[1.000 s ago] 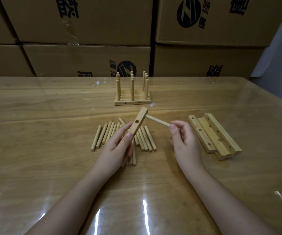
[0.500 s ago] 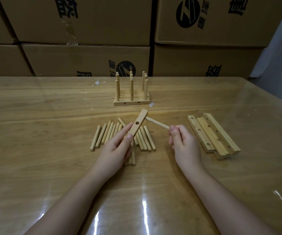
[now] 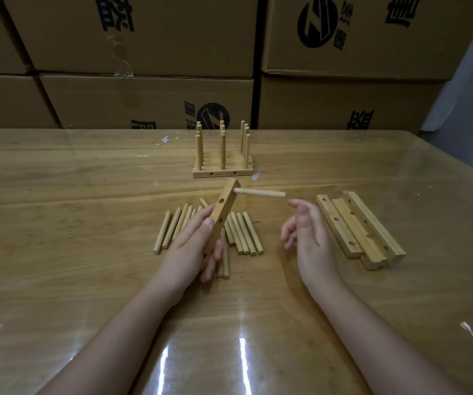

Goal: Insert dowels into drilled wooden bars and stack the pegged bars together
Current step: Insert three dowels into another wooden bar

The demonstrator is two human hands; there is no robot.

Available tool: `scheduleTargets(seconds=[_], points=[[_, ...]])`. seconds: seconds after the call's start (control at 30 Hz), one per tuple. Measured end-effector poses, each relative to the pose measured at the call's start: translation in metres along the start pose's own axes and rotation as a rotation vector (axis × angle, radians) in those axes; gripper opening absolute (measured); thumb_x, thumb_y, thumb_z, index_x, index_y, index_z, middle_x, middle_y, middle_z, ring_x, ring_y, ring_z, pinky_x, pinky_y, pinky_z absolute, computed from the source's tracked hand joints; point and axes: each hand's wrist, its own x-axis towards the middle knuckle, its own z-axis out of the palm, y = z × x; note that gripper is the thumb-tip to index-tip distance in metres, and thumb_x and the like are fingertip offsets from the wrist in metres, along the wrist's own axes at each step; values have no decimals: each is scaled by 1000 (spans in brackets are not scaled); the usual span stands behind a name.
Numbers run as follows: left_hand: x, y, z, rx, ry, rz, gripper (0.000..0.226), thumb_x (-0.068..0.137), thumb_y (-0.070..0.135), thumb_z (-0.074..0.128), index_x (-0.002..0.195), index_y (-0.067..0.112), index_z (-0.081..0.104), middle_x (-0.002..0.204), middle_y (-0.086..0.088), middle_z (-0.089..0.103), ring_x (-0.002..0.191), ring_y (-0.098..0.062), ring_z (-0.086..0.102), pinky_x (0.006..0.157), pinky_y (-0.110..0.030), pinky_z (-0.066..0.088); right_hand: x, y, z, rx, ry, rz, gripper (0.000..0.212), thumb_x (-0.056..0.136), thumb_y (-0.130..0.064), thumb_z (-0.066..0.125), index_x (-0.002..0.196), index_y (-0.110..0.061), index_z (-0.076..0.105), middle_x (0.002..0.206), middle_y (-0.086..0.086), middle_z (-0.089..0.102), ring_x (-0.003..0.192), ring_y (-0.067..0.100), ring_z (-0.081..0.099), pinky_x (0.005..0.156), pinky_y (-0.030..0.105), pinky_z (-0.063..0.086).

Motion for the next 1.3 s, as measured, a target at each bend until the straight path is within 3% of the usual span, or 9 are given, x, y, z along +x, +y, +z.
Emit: scheduleTargets(seconds=[0.1, 0.2, 0.27, 0.37, 0.73, 0.87, 1.03, 1.13, 1.3], points=[[3, 0, -2, -112, 65, -20, 27, 103, 32, 31, 122, 44, 47, 61, -5, 58, 37, -13, 44, 40, -22, 40, 0, 1, 0, -97, -59, -7, 32, 84, -59, 32, 105, -40, 48, 69, -9, 55, 60, -1, 51, 57, 15, 43], [5, 2, -3, -211, 110, -24, 31, 103, 32, 28, 129, 30, 47, 60, -8, 59, 35, -14, 43, 37, -21, 37, -1, 3, 2, -299, -192, -45, 18, 93, -42, 43, 107, -43, 54, 94, -16, 58, 85, -4, 52, 74, 13, 44], [5, 2, -3, -246, 116, -23, 35, 104, 31, 25, 132, 23, 45, 62, -12, 60, 35, -16, 44, 36, -21, 36, -1, 4, 3, -462, -269, -95, 22, 93, -35, 47, 106, -38, 63, 105, -22, 53, 104, 2, 45, 91, 24, 34], [6, 3, -3, -244, 106, -13, 34, 104, 31, 22, 131, 23, 42, 65, -14, 64, 35, -18, 46, 36, -21, 35, -2, 5, 4, -646, -319, -149, 23, 94, -35, 47, 102, -34, 69, 114, -26, 51, 114, 2, 36, 89, 23, 18], [4, 0, -8, -182, 105, -61, 42, 104, 32, 25, 110, 0, 52, 58, -11, 56, 29, -12, 30, 31, -19, 26, -1, 6, 5, -896, -243, -78, 27, 92, -40, 48, 116, -34, 58, 120, -15, 47, 116, 8, 38, 101, 33, 25], [4, 1, -11, -300, 56, -78, 54, 102, 33, 24, 74, 4, 60, 57, -16, 44, 32, -13, 30, 36, -18, 32, -1, 7, 5, -906, -199, -103, 18, 91, -34, 53, 107, -31, 60, 111, -15, 50, 110, 8, 42, 93, 27, 28], [7, 1, -12, -530, 56, -78, 34, 100, 29, 31, 108, 3, 52, 55, -6, 48, 32, -11, 32, 35, -20, 24, -1, 7, 5, -885, -123, -80, 30, 90, -19, 53, 119, -24, 55, 102, -11, 48, 95, 8, 47, 79, 23, 38], [8, -2, -14, -563, 57, -76, 34, 99, 32, 35, 110, 6, 53, 57, -6, 49, 33, -11, 34, 35, -19, 28, 1, 8, 2, -662, -75, 36, 35, 91, -17, 52, 125, -22, 52, 99, -11, 48, 85, 7, 52, 66, 15, 39], [9, -5, -15, -445, 44, -43, 39, 101, 39, 33, 122, 13, 54, 57, -2, 49, 38, -10, 38, 37, -18, 33, 7, -6, -7, 310, 0, 312, 27, 90, -10, 56, 104, -33, 60, 94, -5, 71, 90, 8, 66, 73, 18, 51]])
